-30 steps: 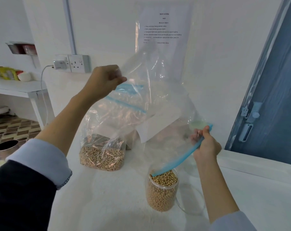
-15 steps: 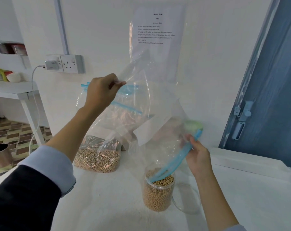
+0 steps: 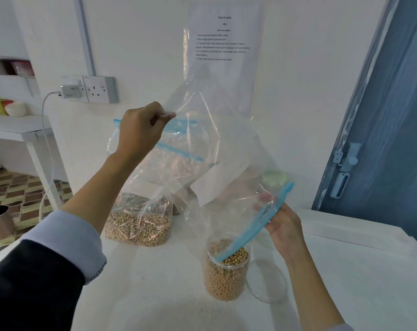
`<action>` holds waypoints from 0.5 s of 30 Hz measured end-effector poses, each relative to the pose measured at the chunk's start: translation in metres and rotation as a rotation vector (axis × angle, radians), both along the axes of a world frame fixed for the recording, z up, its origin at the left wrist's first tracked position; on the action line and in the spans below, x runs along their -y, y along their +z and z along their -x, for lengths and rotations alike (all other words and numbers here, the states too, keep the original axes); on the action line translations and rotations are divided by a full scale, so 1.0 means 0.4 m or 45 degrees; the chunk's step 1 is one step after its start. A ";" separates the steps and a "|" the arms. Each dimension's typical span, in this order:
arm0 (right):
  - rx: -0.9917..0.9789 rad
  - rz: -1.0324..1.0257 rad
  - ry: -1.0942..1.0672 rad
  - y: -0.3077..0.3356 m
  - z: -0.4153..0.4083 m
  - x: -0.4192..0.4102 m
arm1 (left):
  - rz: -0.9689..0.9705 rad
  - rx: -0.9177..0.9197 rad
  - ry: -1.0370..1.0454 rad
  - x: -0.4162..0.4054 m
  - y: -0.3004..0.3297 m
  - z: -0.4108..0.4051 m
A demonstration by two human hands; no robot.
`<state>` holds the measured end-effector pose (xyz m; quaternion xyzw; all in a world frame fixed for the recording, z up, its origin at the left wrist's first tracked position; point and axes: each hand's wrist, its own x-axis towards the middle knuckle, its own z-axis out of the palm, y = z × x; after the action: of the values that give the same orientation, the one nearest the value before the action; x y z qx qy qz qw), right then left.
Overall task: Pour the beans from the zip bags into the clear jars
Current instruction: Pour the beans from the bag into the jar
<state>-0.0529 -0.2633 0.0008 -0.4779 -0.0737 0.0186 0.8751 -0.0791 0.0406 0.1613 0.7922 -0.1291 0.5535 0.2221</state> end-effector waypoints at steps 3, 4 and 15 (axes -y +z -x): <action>-0.029 0.070 0.059 -0.009 0.009 -0.004 | -0.006 0.005 0.010 -0.003 -0.003 0.000; -0.022 0.103 0.081 -0.014 0.010 -0.005 | -0.012 0.007 0.012 -0.005 -0.003 0.001; 0.115 0.161 0.071 0.000 0.006 -0.016 | 0.028 0.026 -0.049 -0.023 -0.007 0.008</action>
<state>-0.0552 -0.2569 0.0007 -0.5302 -0.1252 0.0261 0.8382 -0.0824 0.0497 0.1587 0.7813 -0.1407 0.5587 0.2401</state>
